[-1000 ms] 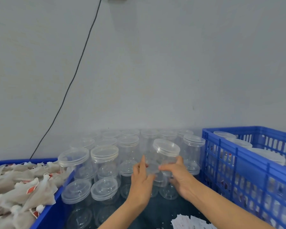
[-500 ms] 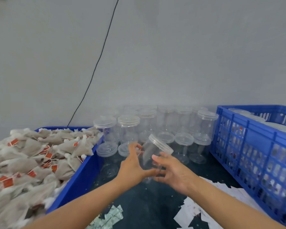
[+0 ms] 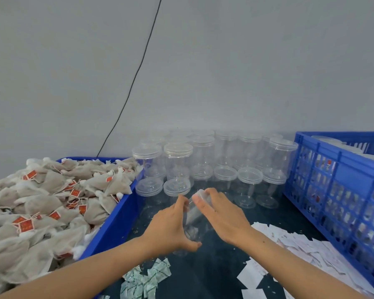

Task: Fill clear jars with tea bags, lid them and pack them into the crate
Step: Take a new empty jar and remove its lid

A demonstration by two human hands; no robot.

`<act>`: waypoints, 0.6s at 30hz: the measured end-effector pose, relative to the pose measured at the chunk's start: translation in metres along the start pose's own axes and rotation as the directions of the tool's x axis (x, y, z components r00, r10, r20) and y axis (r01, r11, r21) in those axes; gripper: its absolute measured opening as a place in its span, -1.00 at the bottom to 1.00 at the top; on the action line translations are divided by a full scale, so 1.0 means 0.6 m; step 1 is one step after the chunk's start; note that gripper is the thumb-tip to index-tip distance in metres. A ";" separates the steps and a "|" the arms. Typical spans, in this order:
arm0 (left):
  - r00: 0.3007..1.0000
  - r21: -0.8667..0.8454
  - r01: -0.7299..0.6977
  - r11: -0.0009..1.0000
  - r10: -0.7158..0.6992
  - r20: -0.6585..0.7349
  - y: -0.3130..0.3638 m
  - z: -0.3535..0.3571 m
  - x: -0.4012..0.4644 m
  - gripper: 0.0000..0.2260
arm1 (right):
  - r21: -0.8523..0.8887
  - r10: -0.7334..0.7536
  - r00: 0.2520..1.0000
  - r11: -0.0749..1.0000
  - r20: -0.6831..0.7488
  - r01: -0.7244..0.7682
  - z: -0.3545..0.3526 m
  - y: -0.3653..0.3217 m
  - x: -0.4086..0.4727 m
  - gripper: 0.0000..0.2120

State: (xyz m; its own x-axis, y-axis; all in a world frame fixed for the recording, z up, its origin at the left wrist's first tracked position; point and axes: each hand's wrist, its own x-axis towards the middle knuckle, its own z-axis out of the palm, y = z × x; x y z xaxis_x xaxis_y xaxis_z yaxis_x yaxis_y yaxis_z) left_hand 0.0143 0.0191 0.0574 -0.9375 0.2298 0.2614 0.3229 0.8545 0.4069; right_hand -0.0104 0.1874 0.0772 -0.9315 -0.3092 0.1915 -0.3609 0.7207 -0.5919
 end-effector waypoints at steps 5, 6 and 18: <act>0.978 -0.164 0.047 0.985 -0.012 0.210 -0.032 -0.008 0.013 -0.30 | -0.096 -0.052 0.997 0.994 -0.059 0.046 0.028 0.012 0.004 -0.38; 0.969 -0.218 0.064 0.974 -0.009 0.246 -0.040 -0.009 0.016 -0.29 | -0.101 -0.098 0.994 0.991 -0.057 0.092 0.029 0.013 0.003 -0.43; 0.985 -0.096 0.104 0.990 -0.089 0.146 -0.090 0.019 0.017 -0.19 | 0.229 -0.050 0.955 0.973 0.292 -0.019 0.016 0.027 0.029 -0.28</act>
State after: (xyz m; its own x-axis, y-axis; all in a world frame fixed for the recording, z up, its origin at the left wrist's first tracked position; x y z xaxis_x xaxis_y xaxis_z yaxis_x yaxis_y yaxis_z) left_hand -0.0141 -0.0191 0.0279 -0.9714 0.2181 0.0936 0.2347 0.8249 0.5142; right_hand -0.0320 0.1878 0.0634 -0.8586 -0.5124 -0.0164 -0.3230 0.5656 -0.7588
